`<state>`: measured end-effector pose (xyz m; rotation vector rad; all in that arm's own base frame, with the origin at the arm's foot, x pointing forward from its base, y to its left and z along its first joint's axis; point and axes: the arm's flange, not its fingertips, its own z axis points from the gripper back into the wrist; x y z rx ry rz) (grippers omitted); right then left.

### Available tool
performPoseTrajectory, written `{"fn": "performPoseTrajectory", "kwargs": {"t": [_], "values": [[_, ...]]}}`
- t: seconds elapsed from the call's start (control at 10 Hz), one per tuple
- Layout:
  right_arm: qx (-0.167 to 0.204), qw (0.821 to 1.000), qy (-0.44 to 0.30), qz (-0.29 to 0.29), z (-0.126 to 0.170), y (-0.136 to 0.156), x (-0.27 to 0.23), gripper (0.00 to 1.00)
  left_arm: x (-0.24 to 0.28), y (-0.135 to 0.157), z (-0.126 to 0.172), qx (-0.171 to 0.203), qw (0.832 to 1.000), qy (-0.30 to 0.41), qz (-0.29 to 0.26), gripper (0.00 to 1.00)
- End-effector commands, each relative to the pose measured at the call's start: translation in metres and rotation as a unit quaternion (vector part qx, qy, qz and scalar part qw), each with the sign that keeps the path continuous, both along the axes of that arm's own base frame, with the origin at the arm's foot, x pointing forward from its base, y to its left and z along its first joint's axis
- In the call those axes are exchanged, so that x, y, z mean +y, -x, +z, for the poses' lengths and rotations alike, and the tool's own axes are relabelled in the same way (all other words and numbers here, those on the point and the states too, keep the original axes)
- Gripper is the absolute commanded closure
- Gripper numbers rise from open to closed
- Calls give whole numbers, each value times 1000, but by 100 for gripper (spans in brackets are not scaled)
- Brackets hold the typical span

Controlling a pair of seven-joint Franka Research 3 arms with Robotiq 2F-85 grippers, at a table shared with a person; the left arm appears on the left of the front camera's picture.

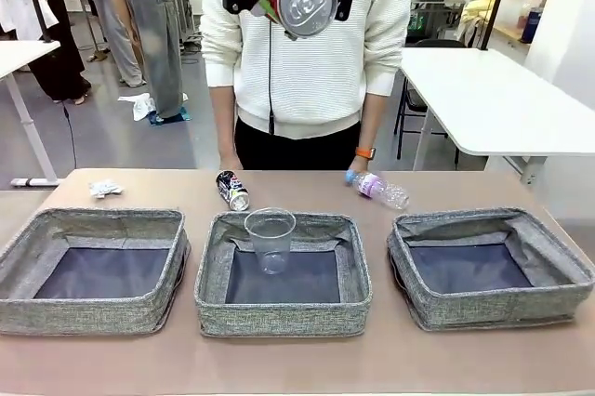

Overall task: Sort the waste into the appropriate baskets.
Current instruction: Pick up the waste item pointed out by the person, then place the picked waste into the Fabric basket indicated by the person.

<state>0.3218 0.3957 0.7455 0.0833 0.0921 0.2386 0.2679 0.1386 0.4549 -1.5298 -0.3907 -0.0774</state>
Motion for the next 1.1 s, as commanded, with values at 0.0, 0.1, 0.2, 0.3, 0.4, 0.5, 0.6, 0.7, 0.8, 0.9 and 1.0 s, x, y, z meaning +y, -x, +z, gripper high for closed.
{"fn": "performPoseTrajectory", "kwargs": {"t": [0.0,0.1,0.2,0.3,0.4,0.5,0.6,0.7,0.8,0.9,1.0], "values": [[-2,1000,0,2,1,3,-2,99,0,2,5,5,1000,4,-3,0],[-2,1000,0,2,1,3,-2,99,0,2,5,5,1000,4,-3,0],[-2,1000,0,2,1,3,-2,99,0,2,5,5,1000,4,-3,0],[-2,1000,0,2,1,3,-2,99,0,2,5,5,1000,4,-3,0],[-2,1000,0,2,1,3,-2,99,0,2,5,5,1000,4,-3,0],[-2,1000,0,2,1,3,-2,99,0,2,5,5,1000,4,-3,0],[-2,1000,0,2,1,3,-2,99,0,2,5,5,1000,4,-3,0],[-2,1000,0,2,1,3,-2,99,0,2,5,5,1000,4,-3,0],[-2,1000,0,2,1,3,-2,99,0,2,5,5,1000,4,-3,0],[-2,1000,0,2,1,3,-2,99,0,2,5,5,1000,4,-3,0],[-2,1000,0,2,1,3,-2,99,0,2,5,5,1000,4,-3,0]]}}
